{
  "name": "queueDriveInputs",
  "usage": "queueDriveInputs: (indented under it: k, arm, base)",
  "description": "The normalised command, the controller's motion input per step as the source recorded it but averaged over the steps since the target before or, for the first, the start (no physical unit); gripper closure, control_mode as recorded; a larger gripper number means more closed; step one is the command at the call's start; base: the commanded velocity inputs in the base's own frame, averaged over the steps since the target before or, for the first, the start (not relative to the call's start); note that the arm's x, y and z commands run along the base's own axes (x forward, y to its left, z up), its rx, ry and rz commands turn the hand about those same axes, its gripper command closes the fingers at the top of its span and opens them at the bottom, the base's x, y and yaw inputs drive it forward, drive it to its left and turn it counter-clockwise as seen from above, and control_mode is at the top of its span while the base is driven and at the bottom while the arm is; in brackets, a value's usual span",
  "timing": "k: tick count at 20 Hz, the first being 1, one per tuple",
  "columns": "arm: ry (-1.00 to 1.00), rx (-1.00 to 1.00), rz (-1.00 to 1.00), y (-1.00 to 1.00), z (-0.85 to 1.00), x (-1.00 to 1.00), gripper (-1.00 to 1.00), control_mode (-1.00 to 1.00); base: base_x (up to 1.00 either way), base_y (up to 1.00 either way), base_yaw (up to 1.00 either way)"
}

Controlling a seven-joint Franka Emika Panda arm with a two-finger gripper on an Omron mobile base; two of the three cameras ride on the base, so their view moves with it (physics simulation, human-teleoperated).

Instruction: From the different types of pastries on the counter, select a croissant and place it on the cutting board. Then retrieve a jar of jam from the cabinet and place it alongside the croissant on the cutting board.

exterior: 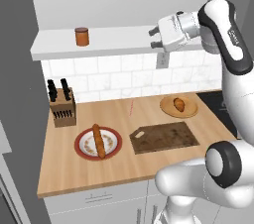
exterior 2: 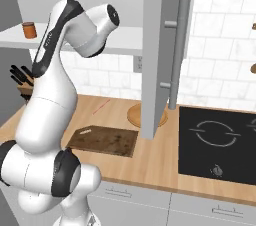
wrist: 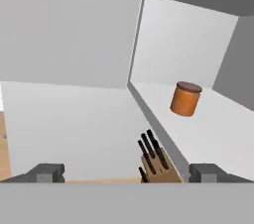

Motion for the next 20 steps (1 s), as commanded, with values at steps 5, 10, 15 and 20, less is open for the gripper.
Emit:
queueDriveInputs:
  k: [5,10,15,20]
  arm:
    - [0.0,0.15,0.09,0.01,0.0,0.2,-1.0,-1.0]
    - [0.05,0.15,0.05,0.06,0.0,0.37,-1.0,-1.0]
    - [0.12,0.06,0.0,0.3,0.0,0.42,-1.0,-1.0]
    - [0.08,0.01,0.0,0.17,0.0,0.31,-1.0,-1.0]
  base:
    - [0.0,0.0,0.0]
    - [0.0,0.0,0.0]
    - [0.0,0.0,0.0]
    - [0.0,0.0,0.0]
